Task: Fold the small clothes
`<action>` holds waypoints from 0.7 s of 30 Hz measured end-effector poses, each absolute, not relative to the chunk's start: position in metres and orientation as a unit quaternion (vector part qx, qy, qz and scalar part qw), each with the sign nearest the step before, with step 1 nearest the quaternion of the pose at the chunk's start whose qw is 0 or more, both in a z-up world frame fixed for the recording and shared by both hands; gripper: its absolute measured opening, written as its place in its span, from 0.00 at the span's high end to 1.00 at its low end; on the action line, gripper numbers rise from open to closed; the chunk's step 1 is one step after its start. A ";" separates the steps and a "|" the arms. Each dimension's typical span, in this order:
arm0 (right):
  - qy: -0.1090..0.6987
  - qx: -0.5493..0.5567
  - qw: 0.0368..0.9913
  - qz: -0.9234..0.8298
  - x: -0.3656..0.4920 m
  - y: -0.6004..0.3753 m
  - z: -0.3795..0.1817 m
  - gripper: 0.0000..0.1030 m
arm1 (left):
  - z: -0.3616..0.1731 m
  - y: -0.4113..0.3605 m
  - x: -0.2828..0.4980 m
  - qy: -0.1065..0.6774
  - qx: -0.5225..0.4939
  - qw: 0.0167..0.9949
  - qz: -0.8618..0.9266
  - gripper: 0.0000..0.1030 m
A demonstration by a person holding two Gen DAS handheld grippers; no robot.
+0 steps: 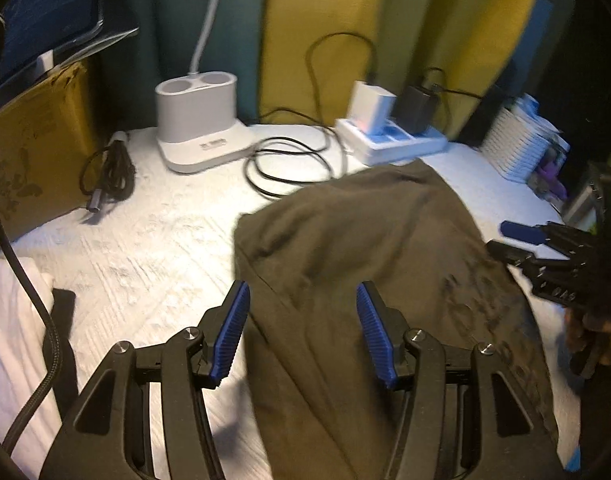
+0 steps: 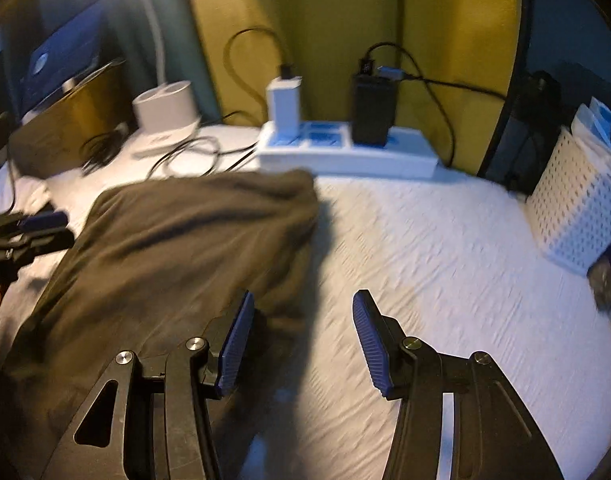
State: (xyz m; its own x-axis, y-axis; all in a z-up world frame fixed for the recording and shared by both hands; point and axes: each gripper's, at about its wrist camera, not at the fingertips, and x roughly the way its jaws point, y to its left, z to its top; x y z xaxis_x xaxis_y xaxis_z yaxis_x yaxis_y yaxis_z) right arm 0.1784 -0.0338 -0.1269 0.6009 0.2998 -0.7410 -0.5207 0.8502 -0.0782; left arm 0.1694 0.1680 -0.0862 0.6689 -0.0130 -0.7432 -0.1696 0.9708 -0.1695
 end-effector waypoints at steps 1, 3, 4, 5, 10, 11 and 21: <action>0.384 -0.148 0.881 0.234 0.172 -0.035 -0.130 0.48 | -0.086 0.163 0.166 0.408 -0.110 0.906 0.036 0.46; 0.388 -0.157 0.880 0.226 0.164 -0.035 -0.138 0.48 | -0.089 0.152 0.160 0.418 -0.097 0.903 0.023 0.46; 0.389 -0.164 0.880 0.217 0.161 -0.035 -0.143 0.48 | -0.092 0.145 0.157 0.427 -0.087 0.900 0.021 0.46; 0.386 -0.165 0.882 0.212 0.157 -0.038 -0.145 0.48 | -0.097 0.141 0.153 0.434 -0.078 0.897 0.024 0.46; 0.381 -0.176 0.890 0.180 0.141 -0.048 -0.144 0.48 | -0.115 0.142 0.134 0.444 -0.072 0.892 0.053 0.45; 0.383 -0.175 0.890 0.177 0.139 -0.051 -0.144 0.48 | -0.114 0.142 0.131 0.444 -0.068 0.891 0.061 0.44; 0.382 -0.151 0.891 0.194 0.081 -0.061 -0.135 0.48 | -0.084 0.137 0.091 0.401 -0.094 0.910 0.057 0.44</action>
